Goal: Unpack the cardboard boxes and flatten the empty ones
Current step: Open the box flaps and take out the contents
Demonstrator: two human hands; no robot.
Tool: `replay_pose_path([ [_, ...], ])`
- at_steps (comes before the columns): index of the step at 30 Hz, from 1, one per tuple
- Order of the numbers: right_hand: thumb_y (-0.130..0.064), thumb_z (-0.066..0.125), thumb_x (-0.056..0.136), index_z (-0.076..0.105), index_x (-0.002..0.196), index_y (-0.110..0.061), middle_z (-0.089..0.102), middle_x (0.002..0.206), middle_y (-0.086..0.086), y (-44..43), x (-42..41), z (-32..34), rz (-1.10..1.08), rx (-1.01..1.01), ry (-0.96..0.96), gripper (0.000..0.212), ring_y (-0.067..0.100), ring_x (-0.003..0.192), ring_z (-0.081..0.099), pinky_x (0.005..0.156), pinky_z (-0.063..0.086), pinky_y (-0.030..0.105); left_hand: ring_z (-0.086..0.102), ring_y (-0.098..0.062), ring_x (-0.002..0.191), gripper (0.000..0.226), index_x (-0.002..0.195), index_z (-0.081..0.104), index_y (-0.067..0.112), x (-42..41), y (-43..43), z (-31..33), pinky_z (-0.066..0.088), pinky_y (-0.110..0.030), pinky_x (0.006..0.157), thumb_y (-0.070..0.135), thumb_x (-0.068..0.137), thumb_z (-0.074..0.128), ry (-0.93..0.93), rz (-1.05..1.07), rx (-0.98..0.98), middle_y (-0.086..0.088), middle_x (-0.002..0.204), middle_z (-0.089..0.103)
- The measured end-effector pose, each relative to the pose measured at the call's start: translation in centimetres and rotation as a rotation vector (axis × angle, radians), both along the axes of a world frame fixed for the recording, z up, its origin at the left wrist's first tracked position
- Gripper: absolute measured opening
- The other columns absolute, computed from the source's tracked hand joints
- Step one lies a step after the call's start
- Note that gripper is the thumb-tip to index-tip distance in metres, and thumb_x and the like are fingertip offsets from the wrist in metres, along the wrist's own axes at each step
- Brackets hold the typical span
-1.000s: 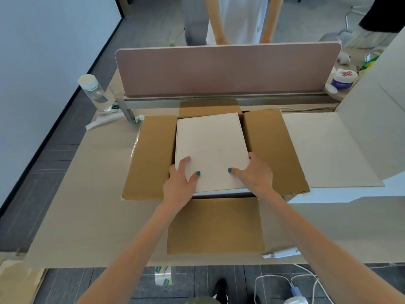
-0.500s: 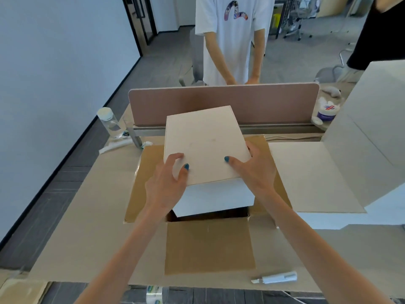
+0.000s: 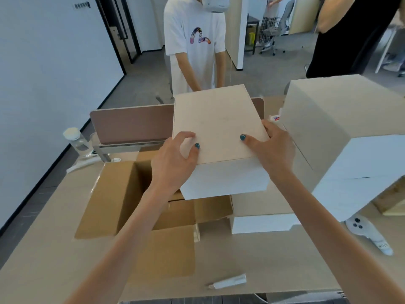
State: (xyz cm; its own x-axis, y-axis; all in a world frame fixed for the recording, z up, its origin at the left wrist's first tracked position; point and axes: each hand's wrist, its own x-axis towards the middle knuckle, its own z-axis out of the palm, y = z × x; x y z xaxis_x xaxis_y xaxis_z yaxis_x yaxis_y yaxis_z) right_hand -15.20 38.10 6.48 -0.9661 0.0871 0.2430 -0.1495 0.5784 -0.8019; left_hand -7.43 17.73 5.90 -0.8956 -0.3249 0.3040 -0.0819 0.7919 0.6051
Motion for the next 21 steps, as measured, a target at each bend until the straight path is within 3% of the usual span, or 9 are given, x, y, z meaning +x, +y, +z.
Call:
replay_pose_path([
  [2, -0.041, 0.073, 0.076, 0.064, 0.106, -0.022, 0.067, 0.094, -0.005, 2.8, -0.5, -0.4, -0.038, -0.011, -0.015, 0.037, 0.019, 0.084, 0.06, 0.066, 0.042, 0.029, 0.049, -0.008, 0.095, 0.033, 0.131, 0.052, 0.036, -1.3, 2.6, -0.6, 0.038, -0.022, 0.066, 0.037, 0.098, 0.052, -0.007, -0.038, -0.002, 0.005, 0.126, 0.061],
  [6, -0.04, 0.073, 0.076, 0.065, 0.112, -0.026, 0.068, 0.094, -0.011, 7.4, -1.4, -2.2, -0.062, -0.022, -0.066, 0.04, 0.015, 0.086, 0.062, 0.066, 0.044, 0.027, 0.053, -0.014, 0.1, 0.03, 0.129, 0.049, 0.039, -3.1, 6.9, -2.7, 0.043, -0.032, 0.079, 0.039, 0.098, 0.05, -0.079, -0.084, 0.053, 0.006, 0.125, 0.059],
  [8, -0.04, 0.072, 0.077, 0.063, 0.109, -0.025, 0.067, 0.093, -0.011, 9.0, -1.6, -3.5, -0.064, -0.022, -0.106, 0.036, 0.016, 0.087, 0.062, 0.062, 0.042, 0.025, 0.053, -0.009, 0.088, 0.03, 0.128, 0.05, 0.039, -3.5, 8.6, -3.9, 0.04, -0.026, 0.068, 0.038, 0.099, 0.051, -0.104, -0.085, 0.061, 0.01, 0.119, 0.058],
  [11, -0.04, 0.07, 0.081, 0.059, 0.112, -0.023, 0.06, 0.089, -0.013, 10.5, -1.6, -5.8, -0.066, 0.03, -0.184, 0.037, 0.02, 0.09, 0.057, 0.079, 0.047, 0.034, 0.051, -0.003, 0.068, 0.029, 0.128, 0.051, 0.036, -3.5, 10.3, -5.7, 0.039, -0.017, 0.055, 0.035, 0.1, 0.052, -0.155, -0.081, 0.087, 0.016, 0.1, 0.052],
  [13, -0.04, 0.069, 0.083, 0.057, 0.113, -0.02, 0.058, 0.09, -0.011, 11.0, -1.5, -7.3, -0.058, 0.052, -0.225, 0.039, 0.026, 0.094, 0.056, 0.086, 0.047, 0.038, 0.052, -0.005, 0.065, 0.028, 0.127, 0.049, 0.038, -3.3, 11.0, -6.7, 0.043, -0.02, 0.054, 0.037, 0.1, 0.051, -0.208, -0.077, 0.094, 0.014, 0.093, 0.053],
  [17, -0.037, 0.064, 0.089, 0.049, 0.127, -0.014, 0.055, 0.109, -0.005, 11.9, -0.8, -10.0, 0.024, 0.084, -0.271, 0.047, 0.025, 0.111, 0.053, 0.084, 0.035, 0.029, 0.059, -0.014, 0.069, 0.025, 0.123, 0.047, 0.043, -2.7, 11.8, -9.0, 0.049, -0.028, 0.061, 0.04, 0.099, 0.049, -0.244, -0.063, 0.062, 0.002, 0.097, 0.063],
  [21, -0.042, 0.048, 0.097, 0.028, 0.145, -0.01, 0.038, 0.146, 0.008, 12.3, -0.8, -11.2, 0.139, 0.238, -0.268, 0.062, 0.027, 0.134, 0.035, 0.103, 0.036, 0.041, 0.057, -0.013, 0.082, 0.036, 0.129, 0.044, 0.042, -2.5, 12.0, -9.8, 0.052, -0.03, 0.067, 0.049, 0.096, 0.055, -0.261, -0.109, 0.108, 0.008, 0.121, 0.052],
])
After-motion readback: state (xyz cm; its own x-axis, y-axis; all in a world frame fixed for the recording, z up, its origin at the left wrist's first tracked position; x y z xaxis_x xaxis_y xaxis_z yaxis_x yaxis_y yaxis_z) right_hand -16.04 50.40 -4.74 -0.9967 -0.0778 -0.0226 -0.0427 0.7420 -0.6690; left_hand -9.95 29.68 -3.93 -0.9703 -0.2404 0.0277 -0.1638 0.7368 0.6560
